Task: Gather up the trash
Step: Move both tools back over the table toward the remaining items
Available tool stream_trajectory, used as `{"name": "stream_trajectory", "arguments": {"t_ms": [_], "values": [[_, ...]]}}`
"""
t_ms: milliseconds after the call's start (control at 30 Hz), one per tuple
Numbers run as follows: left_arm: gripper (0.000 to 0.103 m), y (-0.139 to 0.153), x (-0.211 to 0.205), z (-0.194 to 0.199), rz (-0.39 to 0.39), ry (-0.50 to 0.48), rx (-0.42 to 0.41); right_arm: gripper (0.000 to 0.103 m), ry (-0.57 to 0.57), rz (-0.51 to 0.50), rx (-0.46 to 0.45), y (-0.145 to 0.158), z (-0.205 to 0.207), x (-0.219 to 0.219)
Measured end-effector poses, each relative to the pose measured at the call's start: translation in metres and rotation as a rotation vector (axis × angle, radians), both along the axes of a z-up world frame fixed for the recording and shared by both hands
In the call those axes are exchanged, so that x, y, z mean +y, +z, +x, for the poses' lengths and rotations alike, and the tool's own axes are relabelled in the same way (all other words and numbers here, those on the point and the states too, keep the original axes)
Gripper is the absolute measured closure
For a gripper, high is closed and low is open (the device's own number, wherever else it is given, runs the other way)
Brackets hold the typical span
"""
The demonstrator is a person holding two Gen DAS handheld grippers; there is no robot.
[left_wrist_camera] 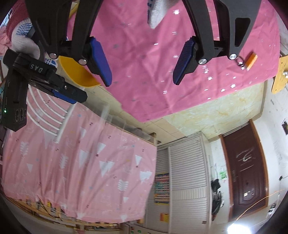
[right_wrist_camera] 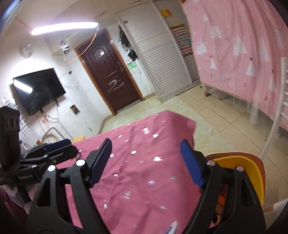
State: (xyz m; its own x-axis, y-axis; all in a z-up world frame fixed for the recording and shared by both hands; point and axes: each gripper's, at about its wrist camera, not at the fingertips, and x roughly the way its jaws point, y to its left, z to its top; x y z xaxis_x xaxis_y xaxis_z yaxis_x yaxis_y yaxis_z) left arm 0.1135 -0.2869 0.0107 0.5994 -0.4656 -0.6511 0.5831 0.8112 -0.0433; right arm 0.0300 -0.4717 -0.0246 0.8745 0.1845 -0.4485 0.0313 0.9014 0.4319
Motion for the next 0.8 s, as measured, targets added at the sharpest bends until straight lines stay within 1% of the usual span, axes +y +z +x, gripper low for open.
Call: {"name": "stream_trajectory", "arguments": {"t_ms": [267,400,433,500,600,800], "values": [[0.041,-0.002,0.058,0.032,-0.016,0.104,0.007,0.028,0.125,-0.070,0.039,0.005,0.036,0.063],[0.041,-0.003,0.087,0.046,-0.011,0.159,0.003,0.028,0.173,-0.092,0.059,0.003,0.049,0.084],[0.041,-0.004,0.096,0.053,-0.009,0.181,0.005,0.027,0.185,-0.097,0.064,0.002,0.052,0.090],[0.041,-0.006,0.111,0.062,-0.001,0.213,0.008,0.023,0.208,-0.107,0.073,0.001,0.057,0.102],[0.041,-0.010,0.129,0.076,0.012,0.261,0.010,0.022,0.242,-0.130,0.083,0.001,0.066,0.120],[0.041,-0.028,0.177,0.114,0.013,0.367,0.074,0.022,0.303,-0.181,0.101,-0.001,0.077,0.152]]}}
